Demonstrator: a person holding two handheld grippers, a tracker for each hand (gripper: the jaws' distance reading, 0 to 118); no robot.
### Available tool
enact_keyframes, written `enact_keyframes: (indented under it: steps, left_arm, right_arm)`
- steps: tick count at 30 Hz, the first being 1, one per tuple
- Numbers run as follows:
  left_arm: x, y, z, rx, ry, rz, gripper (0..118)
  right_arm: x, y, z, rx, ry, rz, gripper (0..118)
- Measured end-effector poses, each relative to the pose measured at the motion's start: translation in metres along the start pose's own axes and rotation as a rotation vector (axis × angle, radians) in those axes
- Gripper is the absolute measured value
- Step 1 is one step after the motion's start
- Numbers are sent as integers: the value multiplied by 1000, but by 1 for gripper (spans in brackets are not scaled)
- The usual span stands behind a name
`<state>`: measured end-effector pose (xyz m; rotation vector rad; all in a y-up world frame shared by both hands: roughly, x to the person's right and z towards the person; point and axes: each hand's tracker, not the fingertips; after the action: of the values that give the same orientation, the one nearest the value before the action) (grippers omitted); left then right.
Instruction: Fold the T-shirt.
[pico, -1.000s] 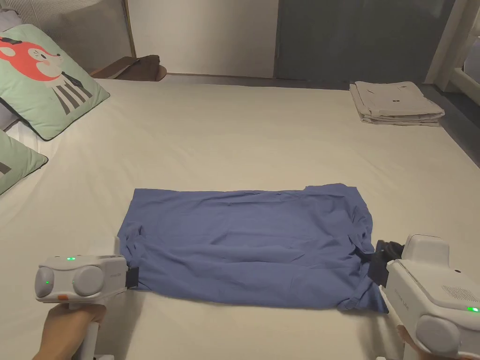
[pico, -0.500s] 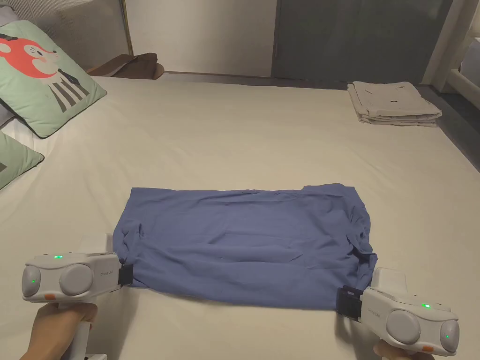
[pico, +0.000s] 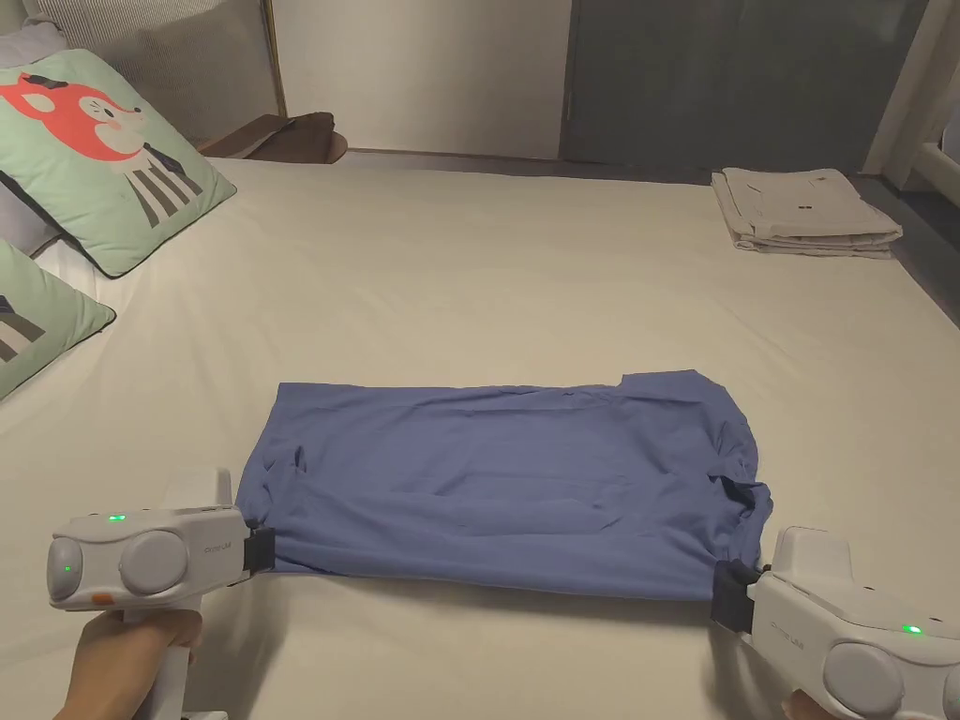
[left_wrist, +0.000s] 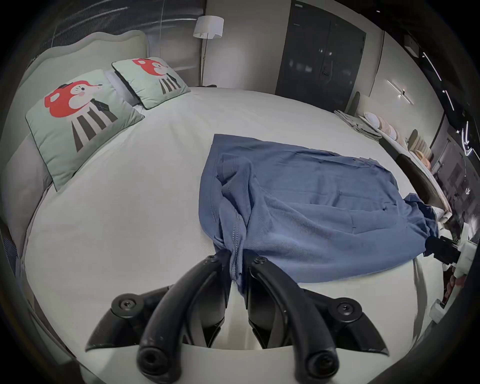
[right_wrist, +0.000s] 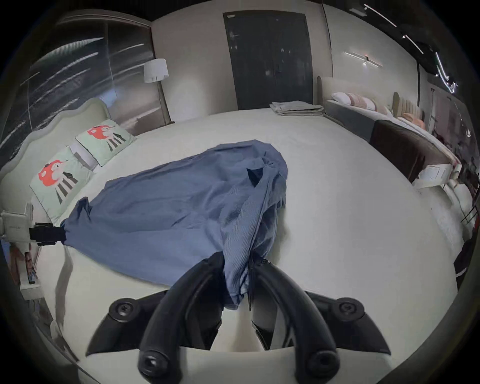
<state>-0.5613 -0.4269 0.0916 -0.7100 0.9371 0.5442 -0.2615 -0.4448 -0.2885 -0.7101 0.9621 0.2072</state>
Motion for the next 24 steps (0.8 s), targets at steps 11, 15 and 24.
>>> enact_keyframes:
  steps: [11, 15, 24]
  left_arm:
    - [-14, -67, 51, -83, -16, 2, 6]
    - [-19, -96, 58, -125, -9, 18, 6]
    - [-20, -111, 47, -160, 20, 31, 6]
  right_arm:
    - [3, -55, 74, -23, 19, -40, 15]
    - [3, -84, 87, -52, 6, -55, 15]
    - [7, -117, 67, -136, -25, -84, 15]
